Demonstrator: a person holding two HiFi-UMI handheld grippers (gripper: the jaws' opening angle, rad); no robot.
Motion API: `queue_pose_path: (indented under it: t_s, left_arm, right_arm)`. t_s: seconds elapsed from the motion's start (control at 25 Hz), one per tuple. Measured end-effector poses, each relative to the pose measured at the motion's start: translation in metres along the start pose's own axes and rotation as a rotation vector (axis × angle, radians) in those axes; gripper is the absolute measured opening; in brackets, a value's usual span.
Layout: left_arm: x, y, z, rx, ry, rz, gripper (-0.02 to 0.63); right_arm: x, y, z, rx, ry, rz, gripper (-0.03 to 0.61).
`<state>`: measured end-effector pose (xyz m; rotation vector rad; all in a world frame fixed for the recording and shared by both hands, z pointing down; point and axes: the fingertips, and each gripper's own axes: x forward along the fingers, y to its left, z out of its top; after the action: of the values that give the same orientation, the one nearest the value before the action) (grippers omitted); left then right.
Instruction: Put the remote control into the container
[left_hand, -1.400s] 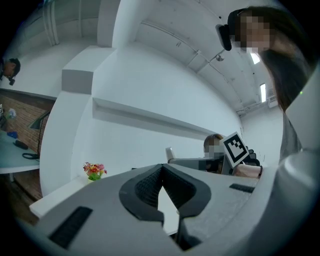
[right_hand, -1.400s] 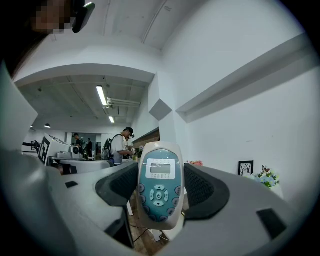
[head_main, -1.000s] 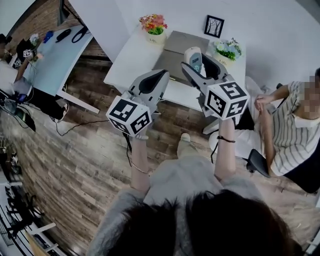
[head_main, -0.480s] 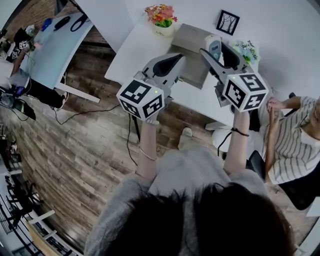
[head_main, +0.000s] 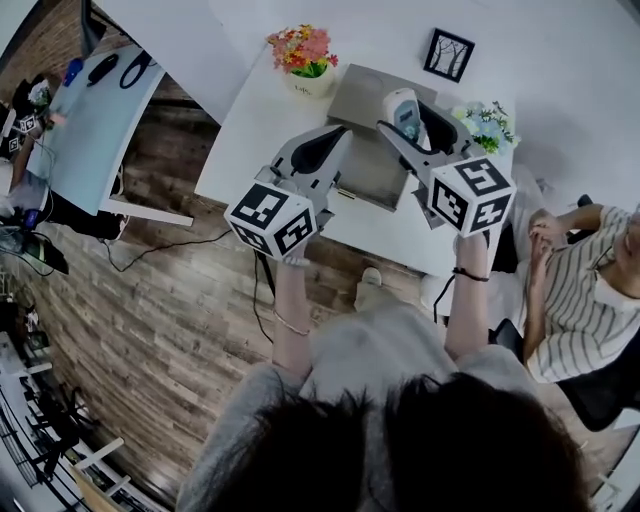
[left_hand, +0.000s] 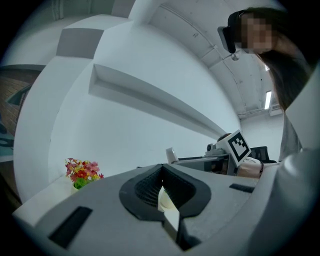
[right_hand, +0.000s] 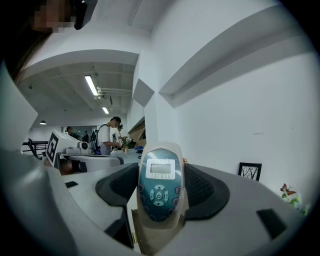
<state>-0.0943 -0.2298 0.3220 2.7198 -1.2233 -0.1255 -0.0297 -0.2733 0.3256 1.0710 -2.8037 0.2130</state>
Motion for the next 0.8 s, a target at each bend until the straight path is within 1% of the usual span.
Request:
queue_pose_path:
  t_s: [0.28, 0.44, 0.6, 0.8]
  left_arm:
    - [0.017, 0.019, -0.012, -0.011, 0.042, -0.014, 0.003]
    - [0.021, 0.033, -0.028, -0.035, 0.093, -0.046, 0.003]
    - [0.029, 0.05, -0.042, -0.062, 0.136, -0.081, 0.003]
    - [0.036, 0.067, -0.065, -0.099, 0.19, -0.106, 0.003]
  right_arm:
    - [0.016, -0.011, -0.016, 0.011, 0.041, -0.002, 0.287]
    - [0.03, -0.014, -0.031, 0.036, 0.082, -0.019, 0.287]
    - [0.049, -0.022, -0.047, 0.032, 0.148, -0.045, 0.287]
    - [0.067, -0.025, -0.08, 0.046, 0.241, -0.058, 0.287]
